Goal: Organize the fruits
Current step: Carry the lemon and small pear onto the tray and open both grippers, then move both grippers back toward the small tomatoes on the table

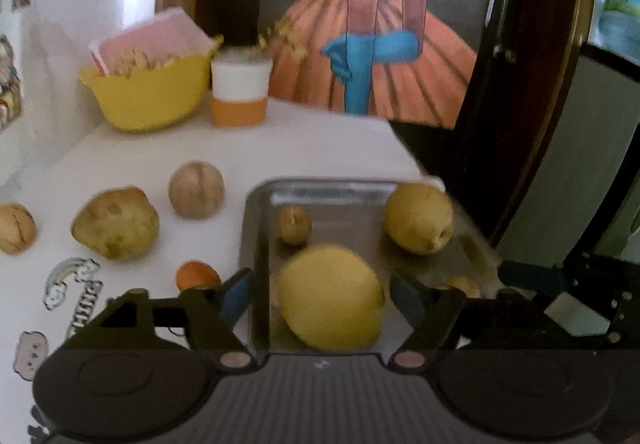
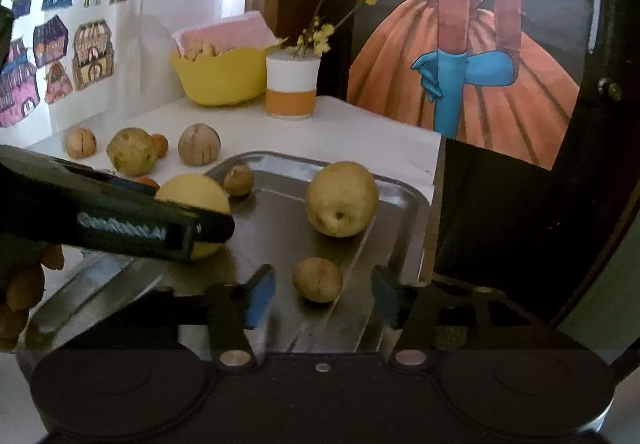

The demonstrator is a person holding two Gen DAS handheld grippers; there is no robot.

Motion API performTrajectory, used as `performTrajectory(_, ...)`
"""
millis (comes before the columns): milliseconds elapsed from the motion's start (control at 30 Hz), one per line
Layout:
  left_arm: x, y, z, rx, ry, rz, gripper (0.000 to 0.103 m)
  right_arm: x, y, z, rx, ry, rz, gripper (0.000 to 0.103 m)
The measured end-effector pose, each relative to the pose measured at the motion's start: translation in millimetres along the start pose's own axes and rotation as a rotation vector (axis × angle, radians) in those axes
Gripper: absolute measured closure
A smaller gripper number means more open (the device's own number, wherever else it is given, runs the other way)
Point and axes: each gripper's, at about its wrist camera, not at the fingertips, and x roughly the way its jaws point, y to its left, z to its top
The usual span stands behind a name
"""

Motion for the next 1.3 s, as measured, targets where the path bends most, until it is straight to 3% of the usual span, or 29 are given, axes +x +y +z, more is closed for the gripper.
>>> performTrajectory(133,-20.3,3.2,4.0,-0.031,-0.043,0.0,0.013,-19.1,0.8,1.4,0.023,-0.042,-0.012,0.02)
performTrajectory(200,-33.6,6.5,4.3,-0.059,-0.077,0.013,0.001,-30.8,1.4,2.4,0.037,-0.069,-0.015,0.009)
performTrajectory(333,-57.2,12.2,2.3,-0.087,-0.11,0.026,0.001,-55.0,7.1,5.0,0.036,-0.106,-0.032,0.001)
performTrajectory(633,-122.0,21.5,-24.2,-0.064,-0.145,0.11,0.001,-108.0,34.6,-4.0,-0.007,-0.121,-0.026,0.001)
performTrajectory(933,-154.7,44.9,-68.9,-0.061,-0.053,0.132,0.001,-136.0,70.0,-38.0,-0.104,-0.017,-0.025,0.001)
performTrajectory(1133,-170.3,57.6,-89.7,-0.079,-0.037,0.129,0.001,-148.7,69.8,-62.8,-0.051,0.086,-0.019,0.001)
performTrajectory(1300,-183.8,67.6,-95.5,-0.089,-0.03,0.131,0.001,-168.1,79.6,-72.4,-0.036,0.112,0.013,0.001)
